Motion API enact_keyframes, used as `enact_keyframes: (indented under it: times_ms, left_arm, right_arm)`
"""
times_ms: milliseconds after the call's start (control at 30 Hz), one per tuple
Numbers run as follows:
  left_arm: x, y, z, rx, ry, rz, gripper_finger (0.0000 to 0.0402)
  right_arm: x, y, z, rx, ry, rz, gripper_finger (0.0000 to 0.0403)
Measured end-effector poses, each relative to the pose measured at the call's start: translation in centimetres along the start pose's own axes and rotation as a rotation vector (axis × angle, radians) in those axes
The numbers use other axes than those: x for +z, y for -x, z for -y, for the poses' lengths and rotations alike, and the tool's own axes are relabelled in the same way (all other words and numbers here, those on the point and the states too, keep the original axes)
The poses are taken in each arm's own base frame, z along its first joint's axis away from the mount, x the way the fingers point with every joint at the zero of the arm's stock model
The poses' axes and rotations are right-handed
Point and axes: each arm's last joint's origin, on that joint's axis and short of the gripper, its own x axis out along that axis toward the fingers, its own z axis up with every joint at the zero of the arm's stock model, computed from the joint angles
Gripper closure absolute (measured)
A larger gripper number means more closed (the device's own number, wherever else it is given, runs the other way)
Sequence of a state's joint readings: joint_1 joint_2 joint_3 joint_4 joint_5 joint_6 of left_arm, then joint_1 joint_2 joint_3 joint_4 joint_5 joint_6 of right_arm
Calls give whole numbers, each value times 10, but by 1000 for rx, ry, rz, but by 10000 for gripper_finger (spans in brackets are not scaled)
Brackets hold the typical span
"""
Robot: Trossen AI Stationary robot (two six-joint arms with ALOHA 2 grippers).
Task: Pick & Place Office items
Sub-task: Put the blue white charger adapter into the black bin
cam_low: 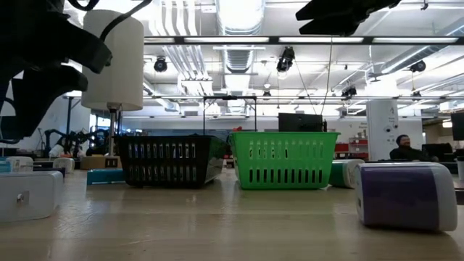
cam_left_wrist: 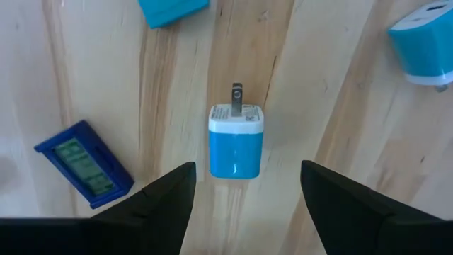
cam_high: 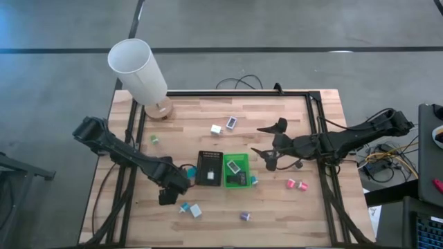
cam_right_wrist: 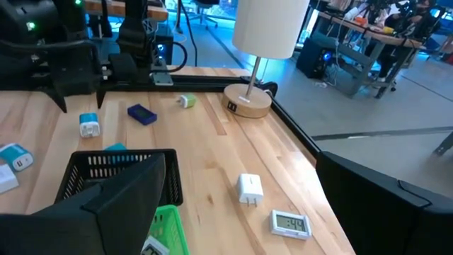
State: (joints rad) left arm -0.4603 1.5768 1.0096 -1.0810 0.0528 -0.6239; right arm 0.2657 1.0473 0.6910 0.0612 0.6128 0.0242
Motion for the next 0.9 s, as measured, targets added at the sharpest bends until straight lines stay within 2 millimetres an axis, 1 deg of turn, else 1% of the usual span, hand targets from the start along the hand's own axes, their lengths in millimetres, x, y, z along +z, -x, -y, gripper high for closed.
enact_keyframes:
  times_ms: [233,500,900]
  left_arm:
    - [6,-8,4,-2,-1,2,140]
    - [9,-19,6,17,-13,-38,140]
    - [-1,-41,-3,48,32,-89,140]
  right_arm:
    - [0,0,0,0,-2,1,37]
    - [0,0,0,7,-3,1,37]
    - [0,0,0,8,-2,0,37]
